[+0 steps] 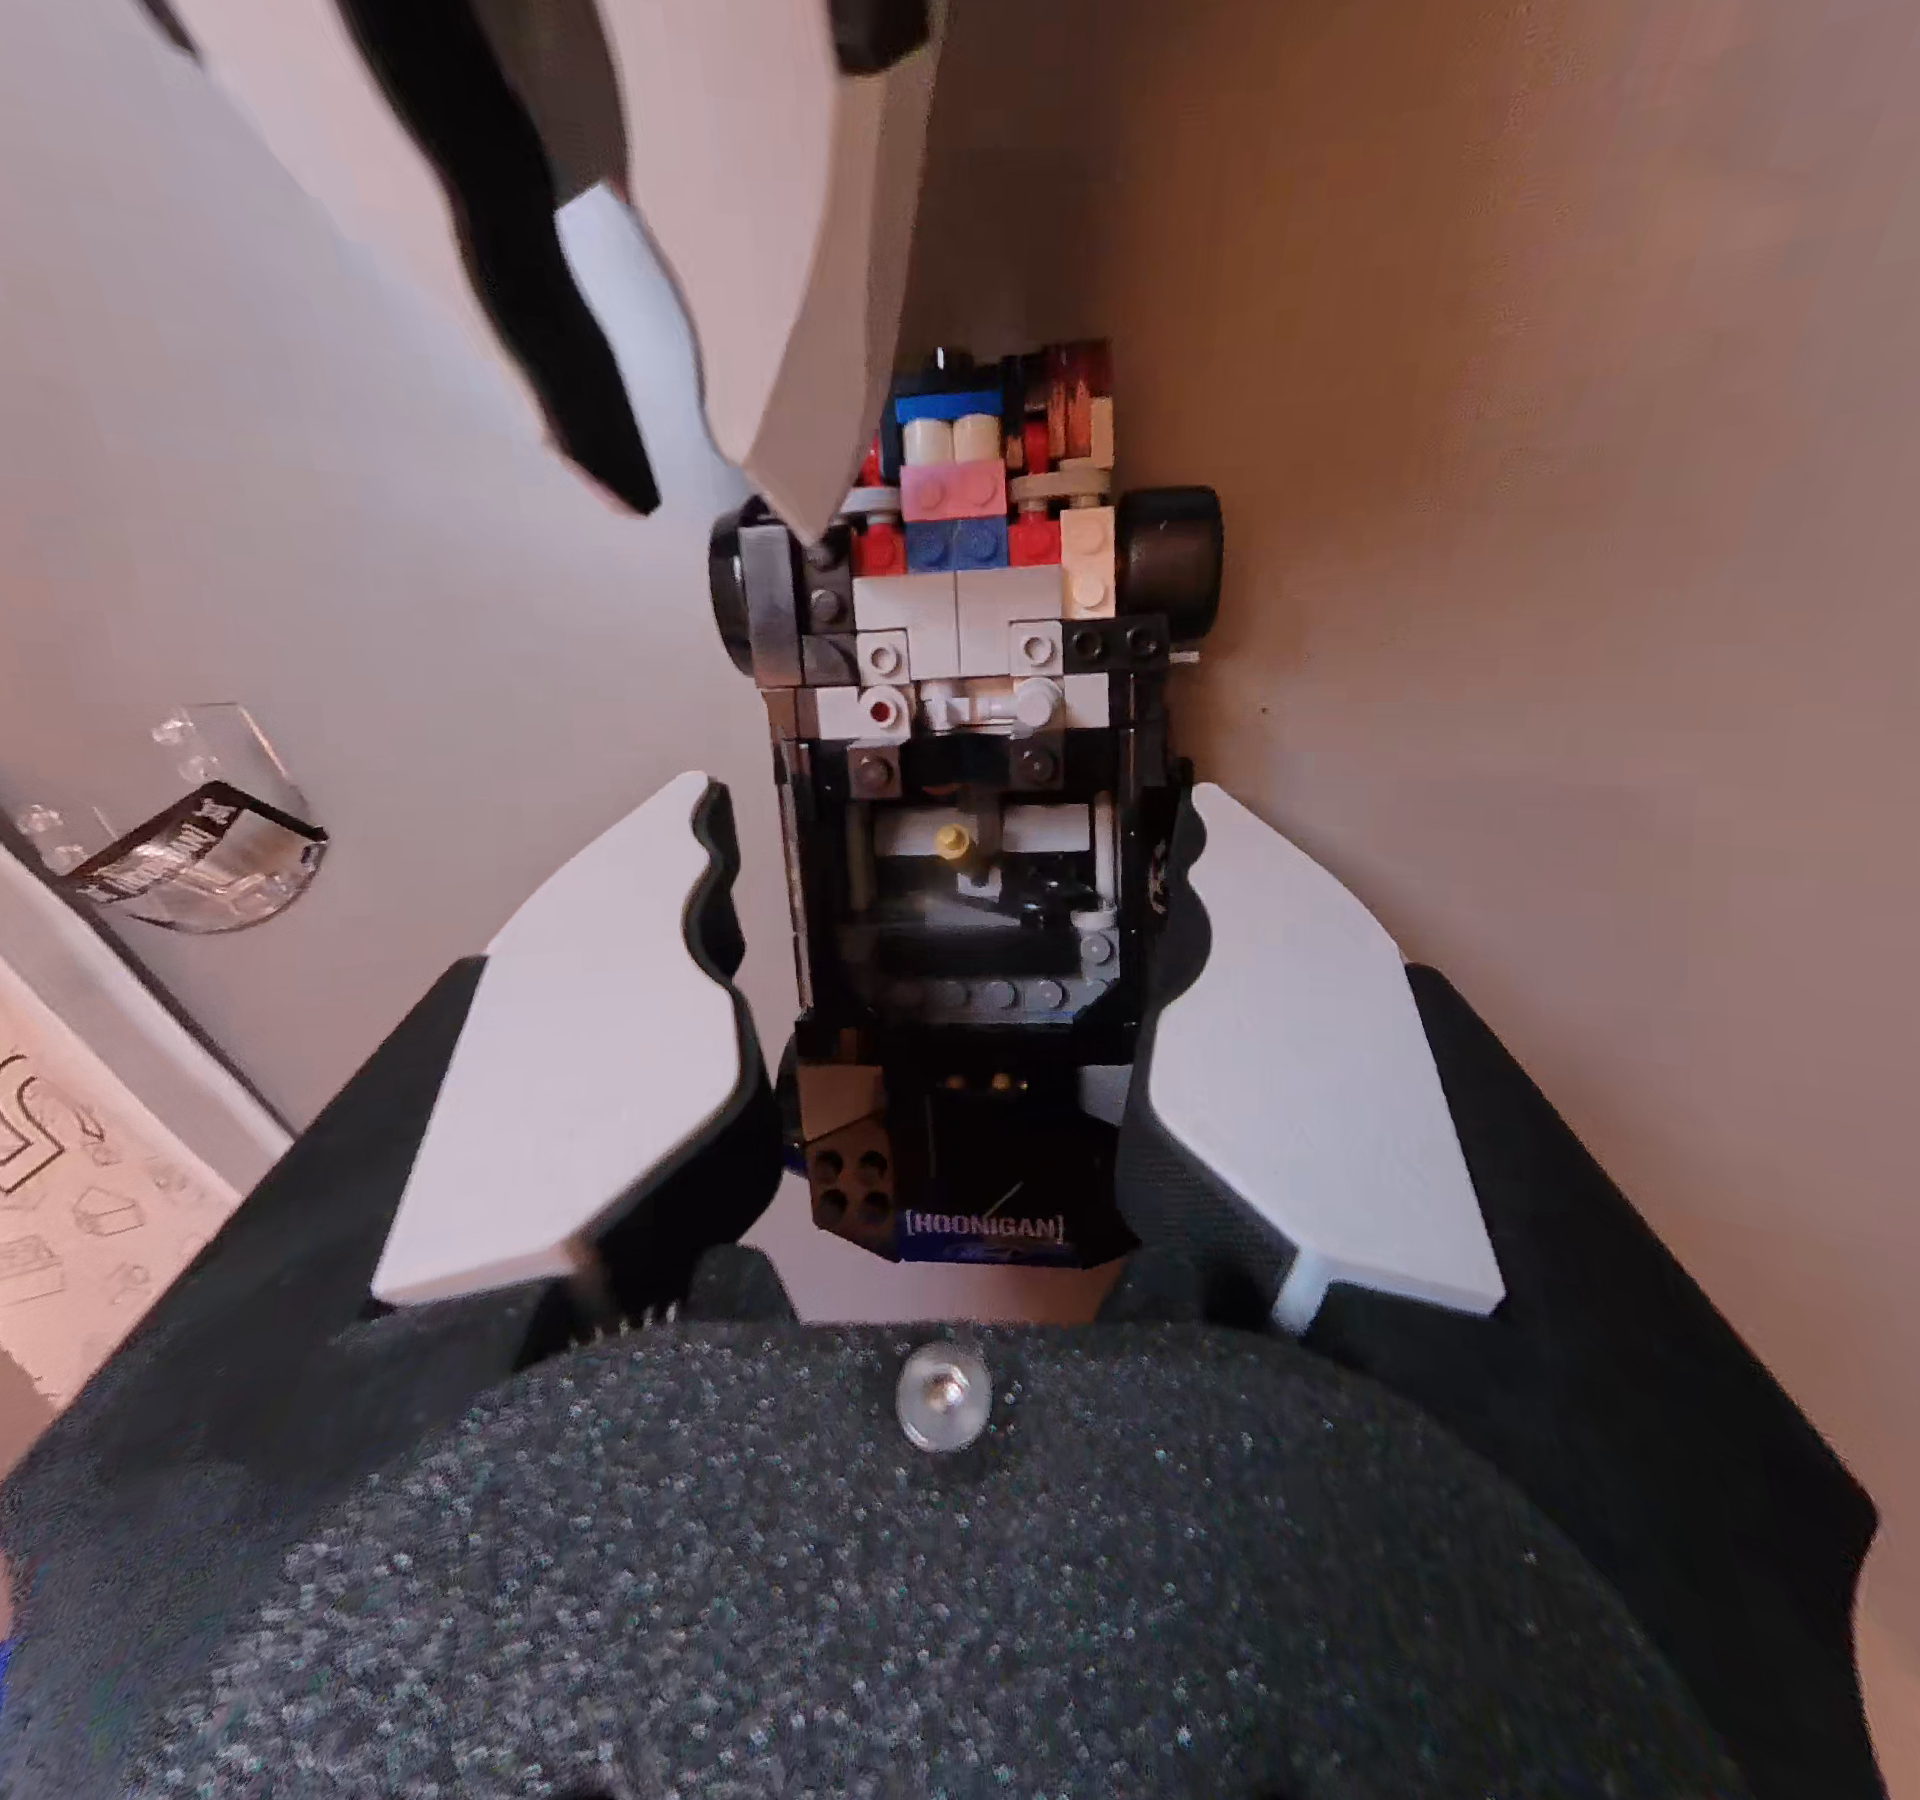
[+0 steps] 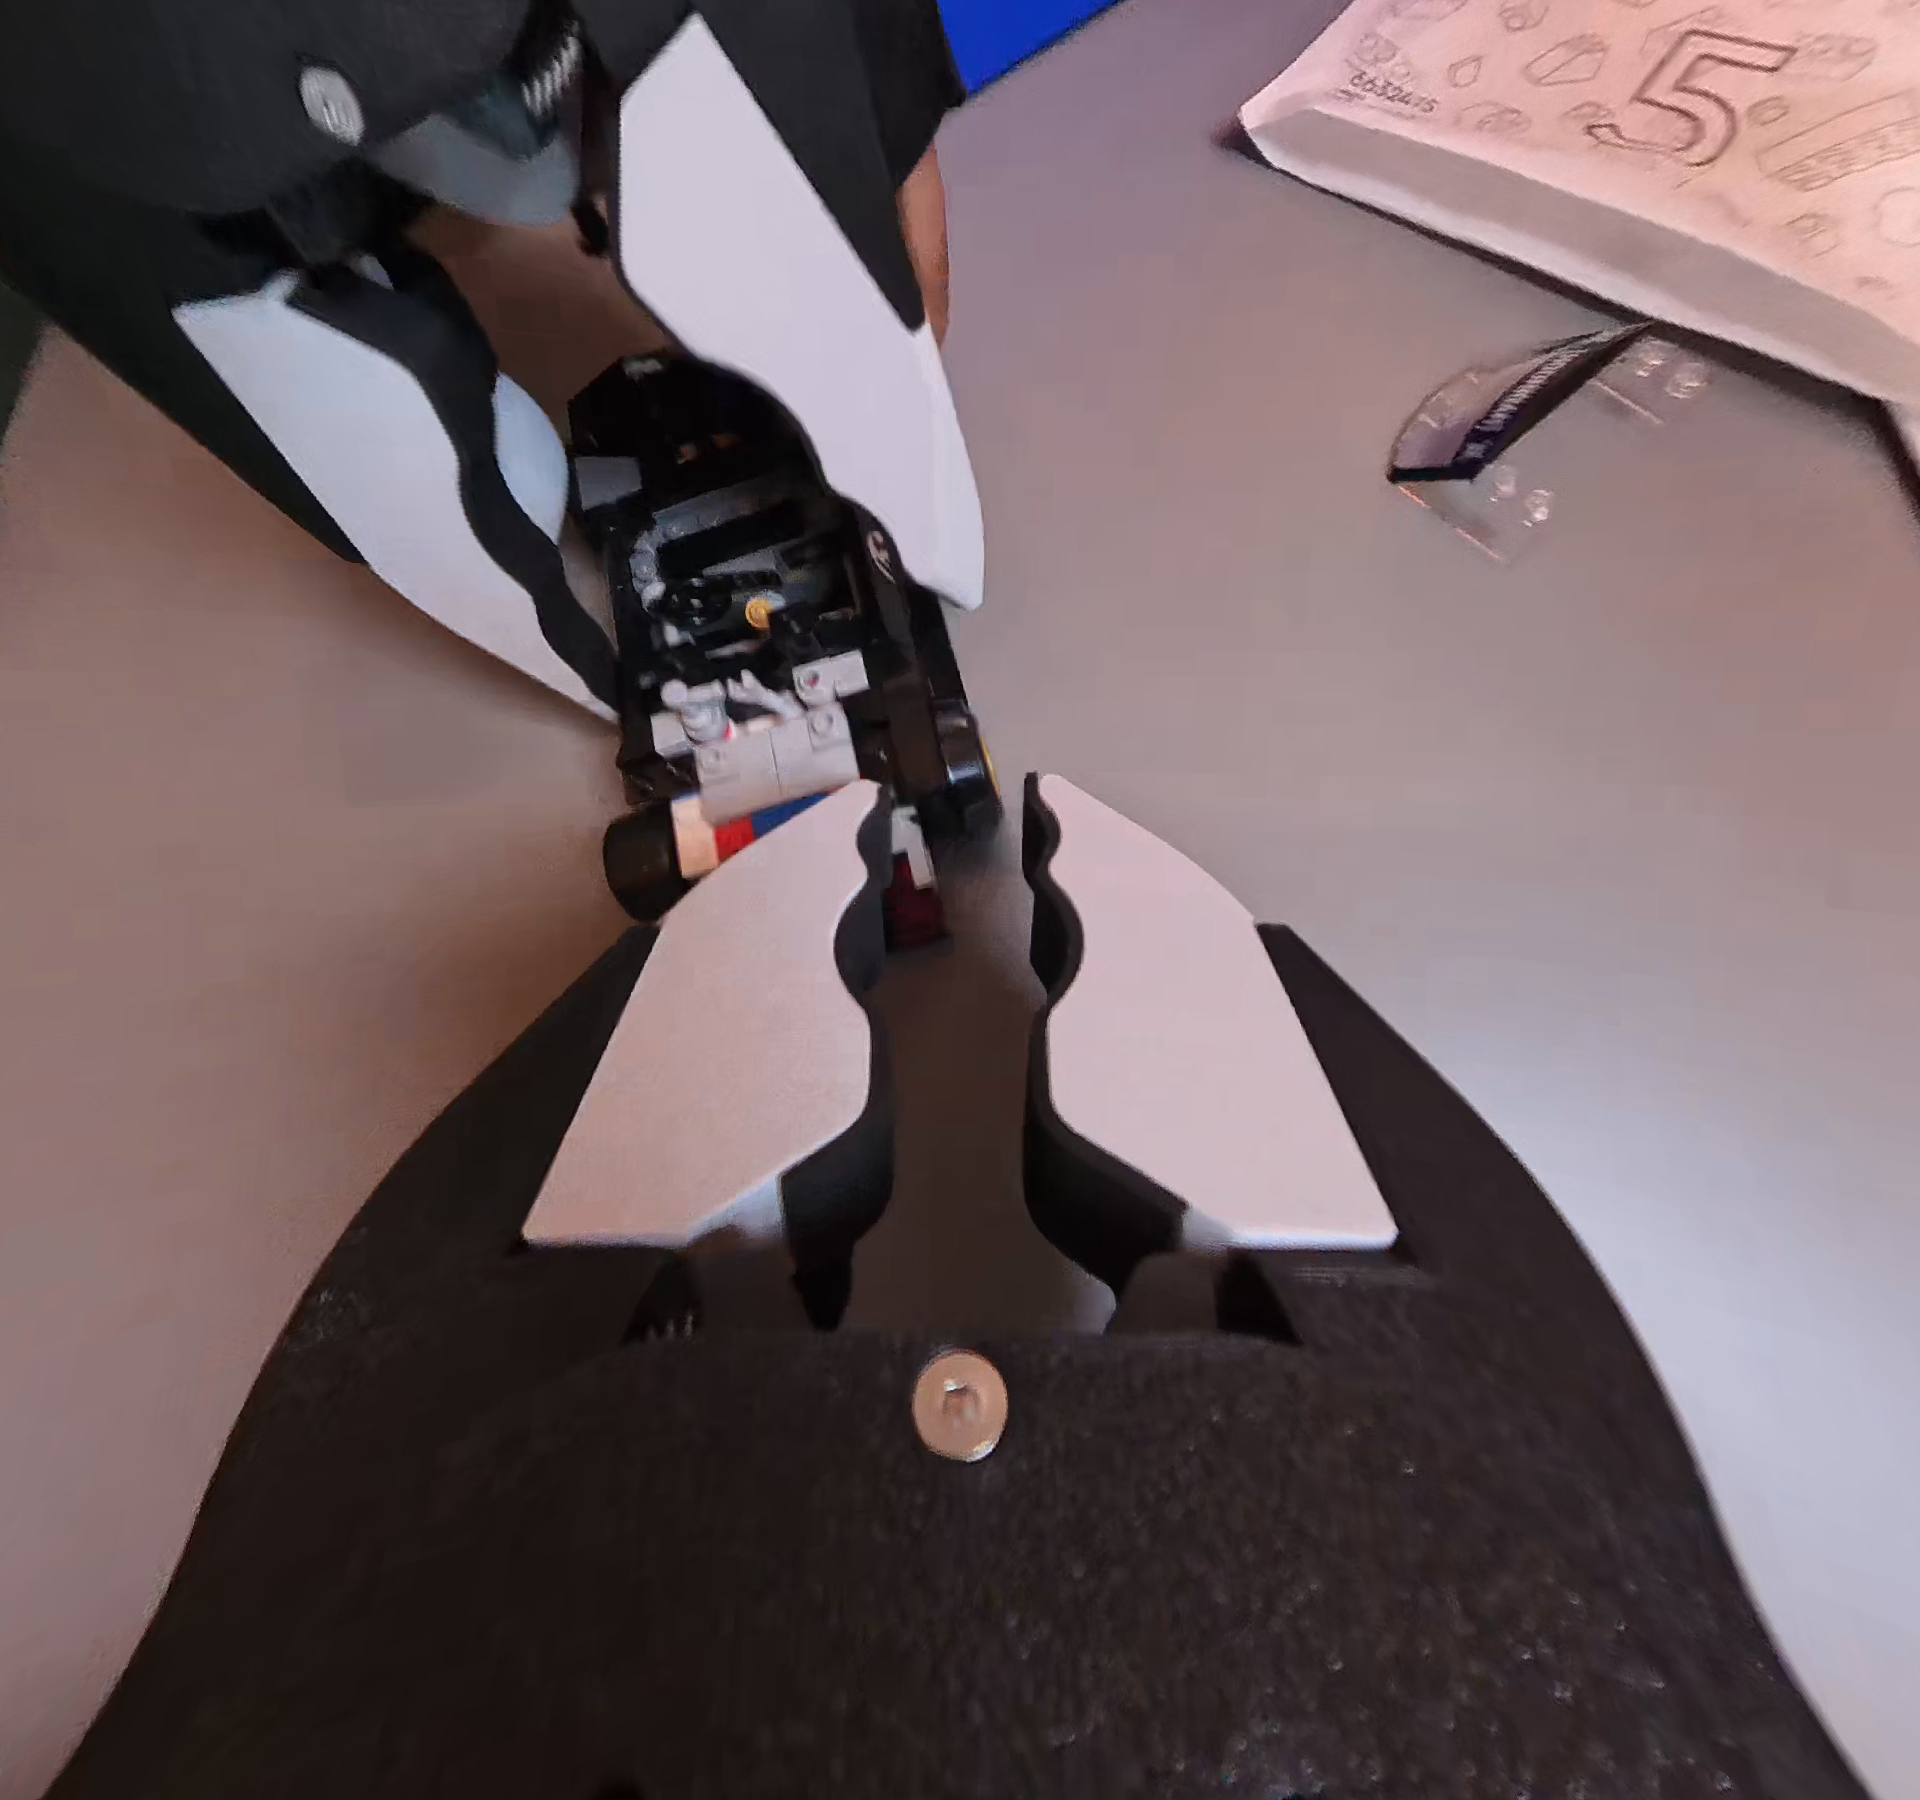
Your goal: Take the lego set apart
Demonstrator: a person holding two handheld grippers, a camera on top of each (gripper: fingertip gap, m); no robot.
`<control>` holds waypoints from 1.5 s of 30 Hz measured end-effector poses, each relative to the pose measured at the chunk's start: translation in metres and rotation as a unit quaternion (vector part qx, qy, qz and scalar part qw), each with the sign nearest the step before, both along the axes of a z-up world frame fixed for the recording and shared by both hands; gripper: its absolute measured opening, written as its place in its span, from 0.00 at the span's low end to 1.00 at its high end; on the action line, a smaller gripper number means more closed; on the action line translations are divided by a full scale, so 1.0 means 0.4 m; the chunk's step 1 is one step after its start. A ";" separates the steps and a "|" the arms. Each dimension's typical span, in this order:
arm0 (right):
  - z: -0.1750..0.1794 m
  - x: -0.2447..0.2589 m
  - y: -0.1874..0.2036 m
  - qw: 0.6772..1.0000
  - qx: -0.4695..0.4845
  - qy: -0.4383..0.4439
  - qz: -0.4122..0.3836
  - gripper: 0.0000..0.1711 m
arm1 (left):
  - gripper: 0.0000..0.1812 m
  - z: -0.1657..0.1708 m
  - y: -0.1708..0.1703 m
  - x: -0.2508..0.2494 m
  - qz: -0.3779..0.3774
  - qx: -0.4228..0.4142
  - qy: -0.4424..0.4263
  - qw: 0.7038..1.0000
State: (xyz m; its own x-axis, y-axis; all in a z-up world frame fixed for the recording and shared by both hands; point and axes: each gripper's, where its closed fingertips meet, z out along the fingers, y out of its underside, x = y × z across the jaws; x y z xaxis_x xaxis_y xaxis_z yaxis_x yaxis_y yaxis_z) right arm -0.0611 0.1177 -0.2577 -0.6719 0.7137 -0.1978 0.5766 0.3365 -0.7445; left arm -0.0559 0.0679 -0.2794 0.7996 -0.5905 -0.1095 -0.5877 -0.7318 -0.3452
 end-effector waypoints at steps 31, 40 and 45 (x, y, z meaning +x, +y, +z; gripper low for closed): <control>-0.009 0.176 -0.044 0.984 -0.126 -0.116 -0.042 0.10 | 0.42 -0.004 -0.021 0.110 -0.221 -0.013 -0.012 0.975; -0.009 0.163 -0.047 0.965 -0.170 -0.191 -0.053 0.08 | 0.39 -0.010 -0.029 0.112 -0.220 -0.037 -0.031 0.974; 0.010 0.152 -0.048 0.975 -0.155 -0.151 -0.049 0.01 | 0.40 -0.013 -0.029 0.112 -0.218 -0.057 -0.039 0.974</control>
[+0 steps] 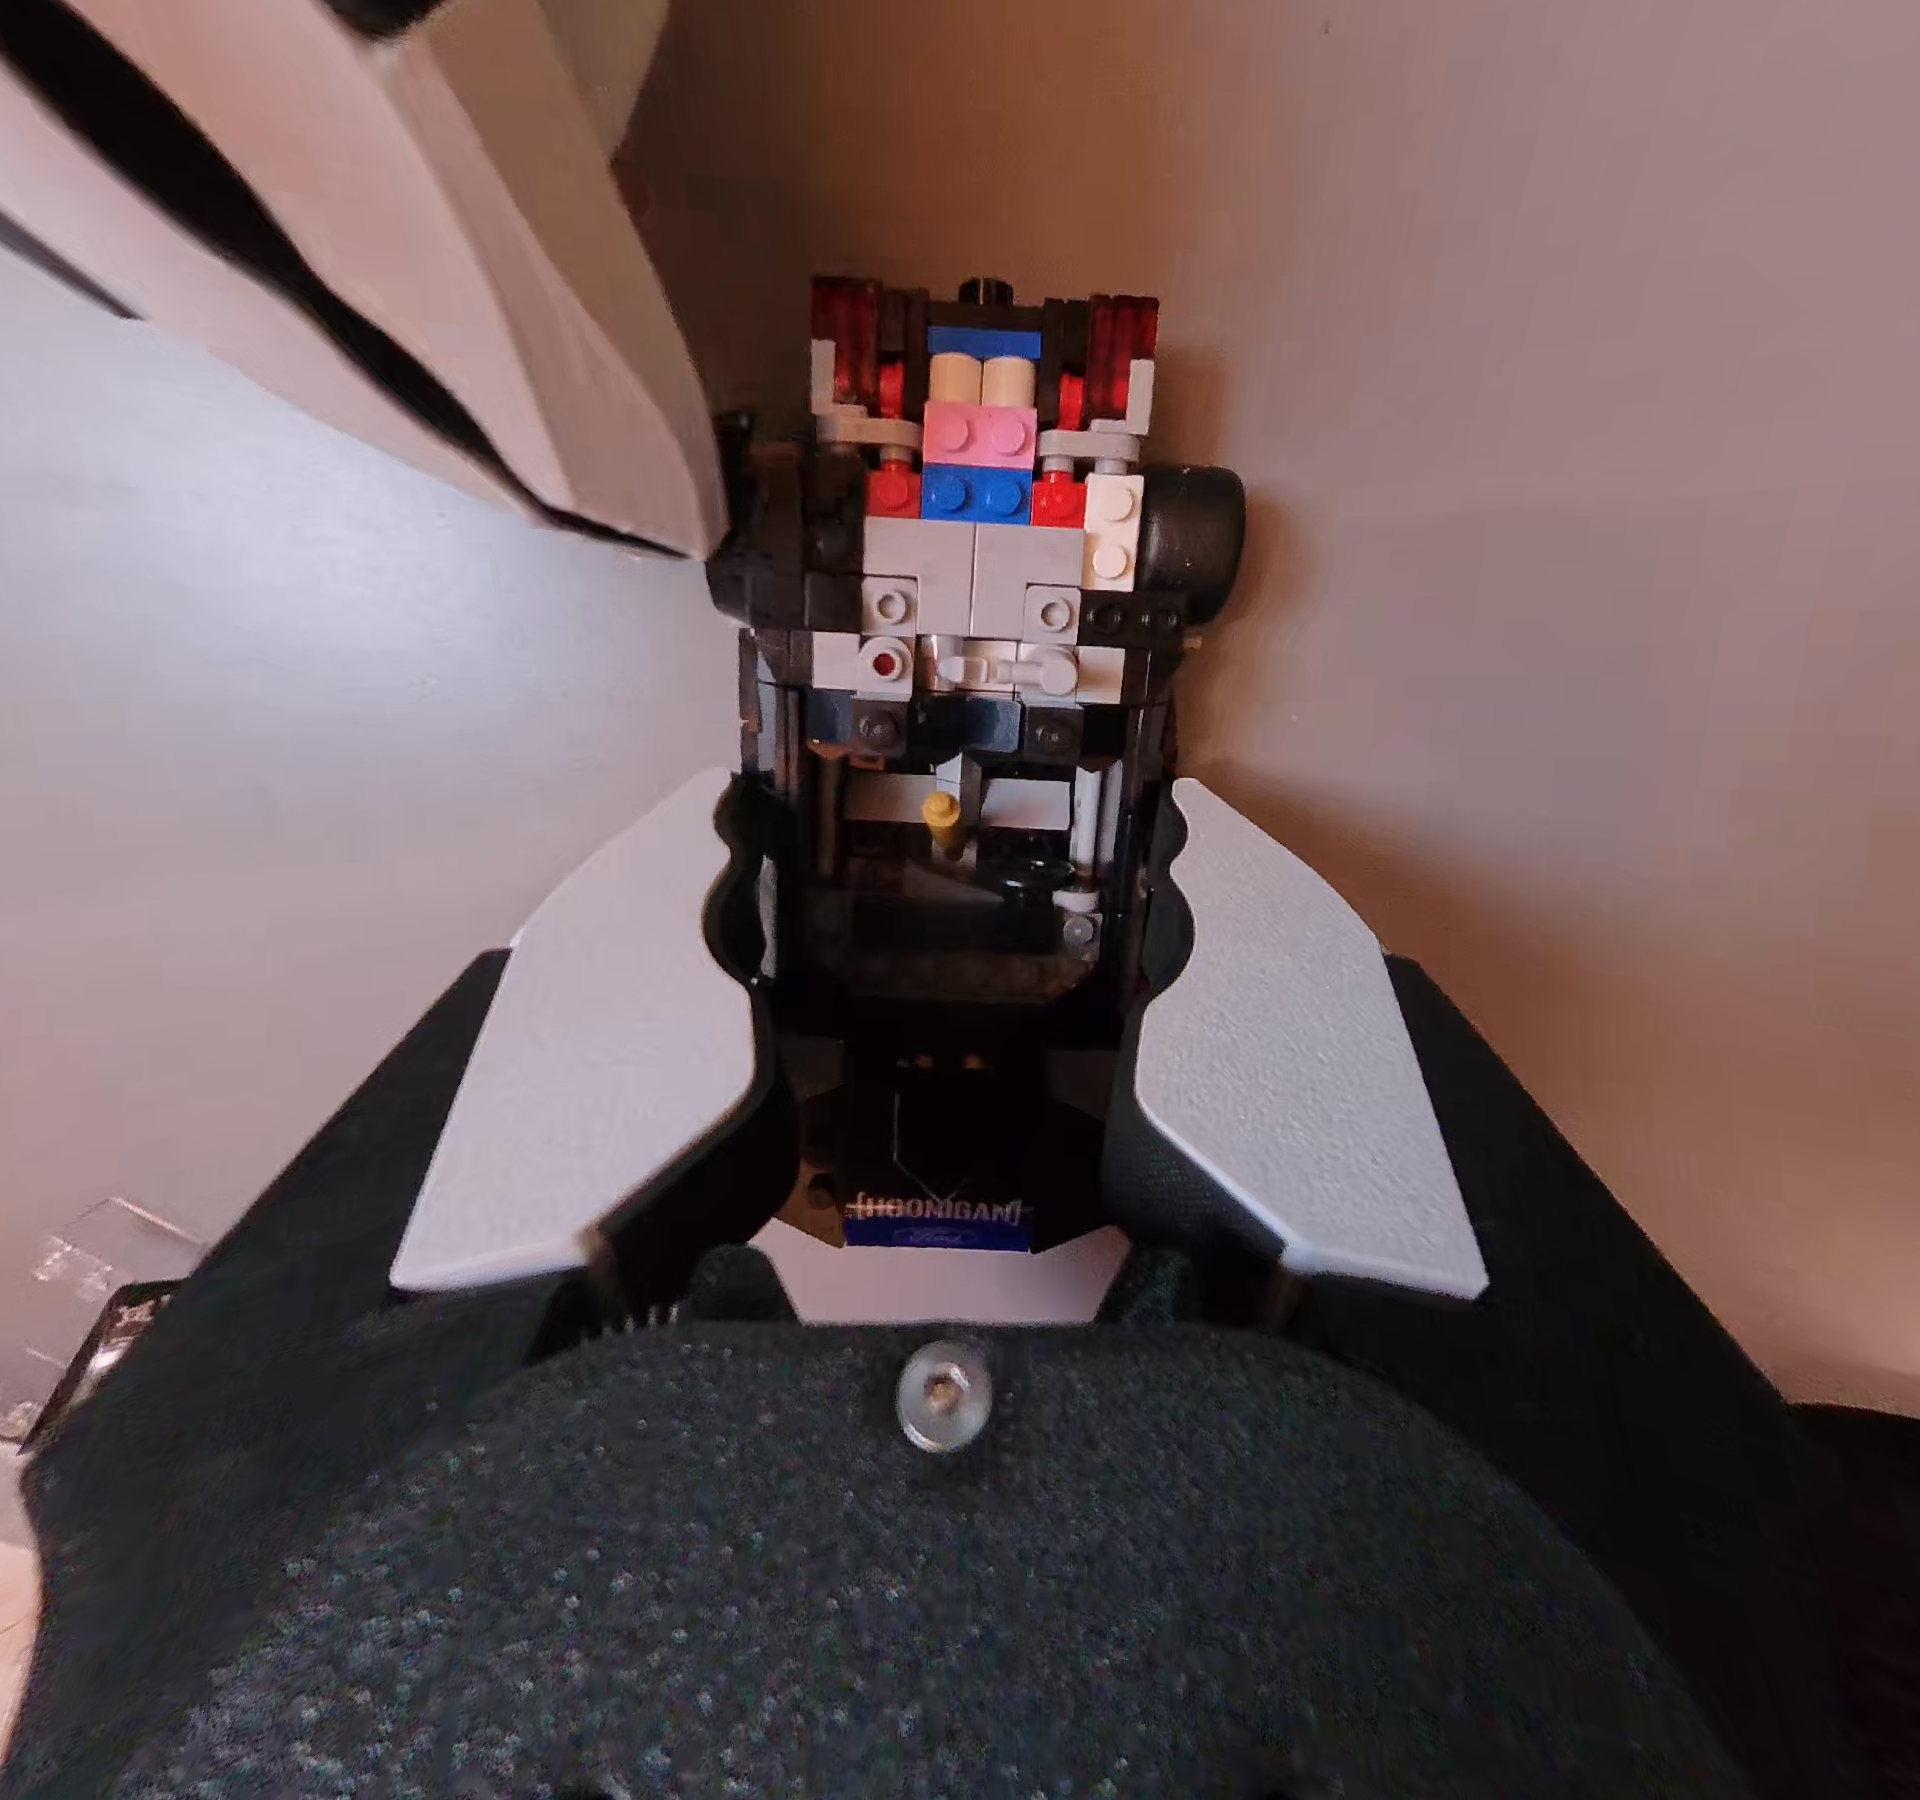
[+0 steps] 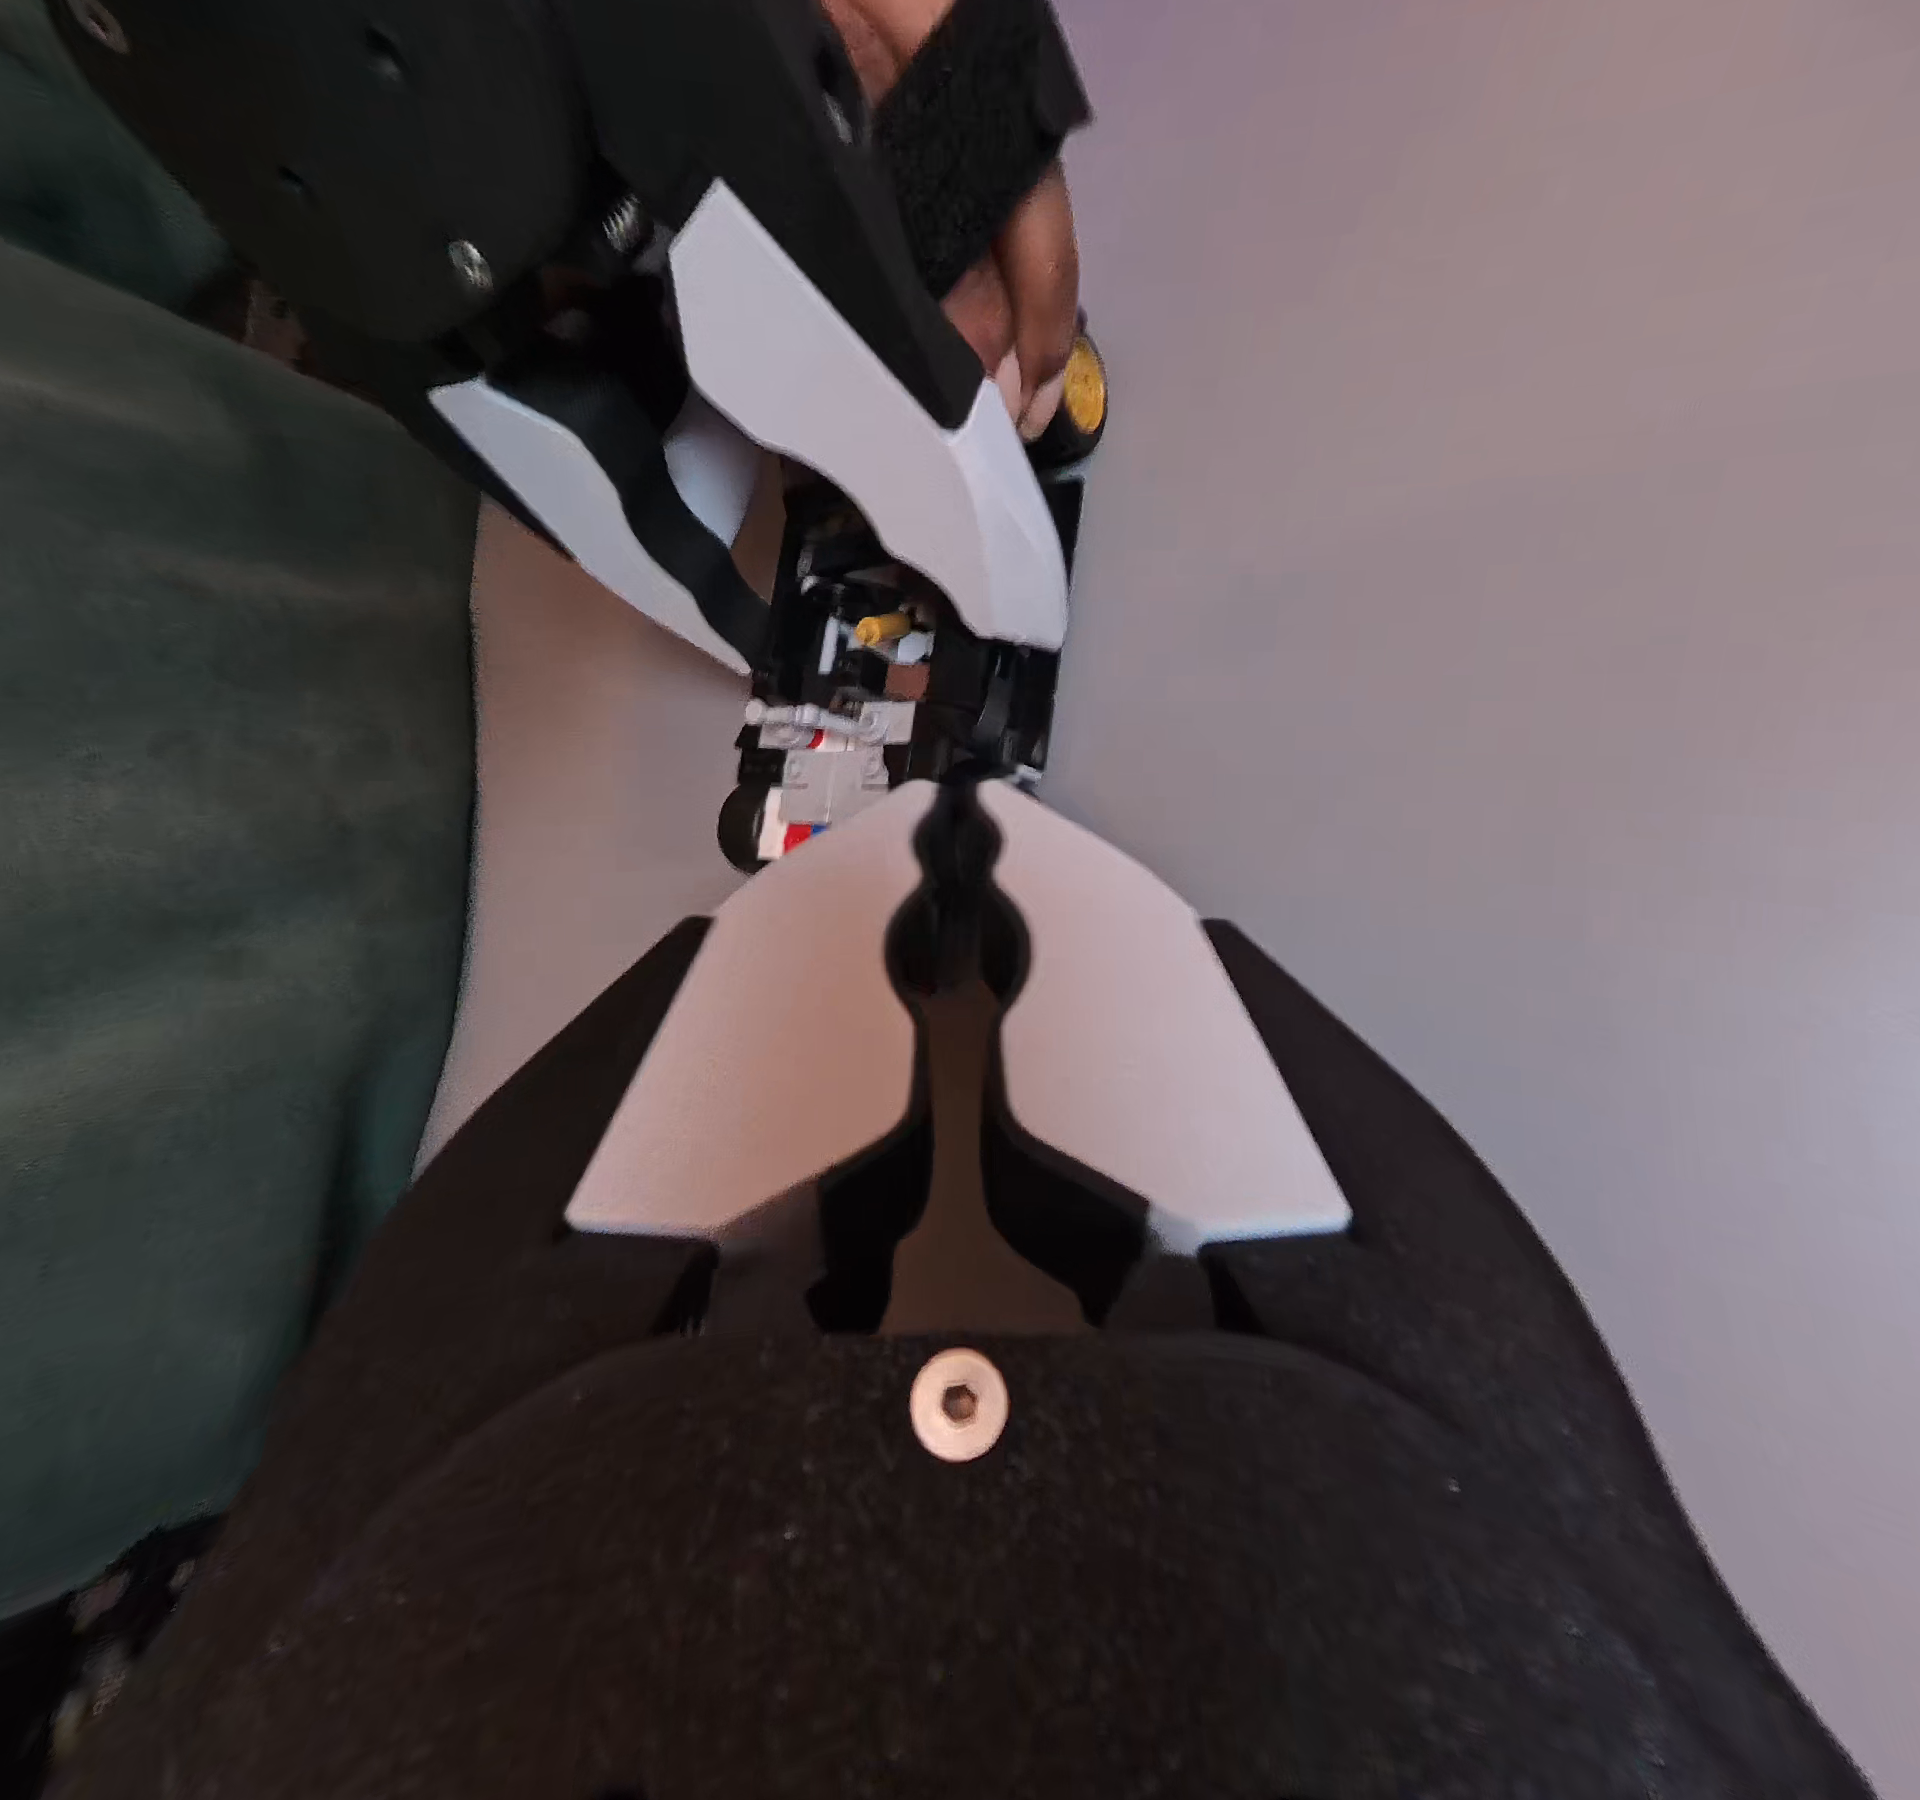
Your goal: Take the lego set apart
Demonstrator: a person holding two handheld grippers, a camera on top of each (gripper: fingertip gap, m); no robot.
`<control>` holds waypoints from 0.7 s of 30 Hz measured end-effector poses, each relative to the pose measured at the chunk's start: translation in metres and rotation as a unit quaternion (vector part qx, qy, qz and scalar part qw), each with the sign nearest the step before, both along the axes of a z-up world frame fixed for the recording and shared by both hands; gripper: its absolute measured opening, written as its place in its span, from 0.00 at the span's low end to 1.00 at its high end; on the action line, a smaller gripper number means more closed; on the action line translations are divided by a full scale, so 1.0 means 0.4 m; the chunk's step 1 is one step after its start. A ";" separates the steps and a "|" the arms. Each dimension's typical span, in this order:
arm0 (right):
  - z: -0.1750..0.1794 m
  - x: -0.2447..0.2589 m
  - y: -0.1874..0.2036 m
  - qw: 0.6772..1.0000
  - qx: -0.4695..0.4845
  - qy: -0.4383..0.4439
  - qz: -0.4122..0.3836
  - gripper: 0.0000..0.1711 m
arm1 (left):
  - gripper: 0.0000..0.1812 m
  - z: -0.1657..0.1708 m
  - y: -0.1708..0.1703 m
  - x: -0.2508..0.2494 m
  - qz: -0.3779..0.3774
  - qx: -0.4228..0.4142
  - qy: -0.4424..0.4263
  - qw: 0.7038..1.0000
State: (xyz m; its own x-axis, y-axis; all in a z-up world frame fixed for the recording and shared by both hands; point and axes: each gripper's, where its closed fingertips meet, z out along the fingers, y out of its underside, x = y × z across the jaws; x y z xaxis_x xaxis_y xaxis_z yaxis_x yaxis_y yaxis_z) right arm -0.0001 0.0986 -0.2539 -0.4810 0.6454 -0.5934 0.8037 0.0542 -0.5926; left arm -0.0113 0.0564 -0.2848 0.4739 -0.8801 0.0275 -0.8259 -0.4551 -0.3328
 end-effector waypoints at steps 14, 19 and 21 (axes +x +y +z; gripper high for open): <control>-0.018 0.021 0.013 0.998 -0.032 -0.053 -0.020 0.12 | 0.40 0.001 0.006 0.009 0.004 0.009 -0.014 1.000; -0.019 0.019 0.006 1.000 0.014 -0.023 -0.002 0.08 | 0.40 0.001 0.005 0.007 0.005 0.006 -0.014 1.000; -0.015 0.018 0.008 0.999 0.049 0.005 0.006 0.07 | 0.40 0.001 0.005 0.007 0.003 0.006 -0.014 1.000</control>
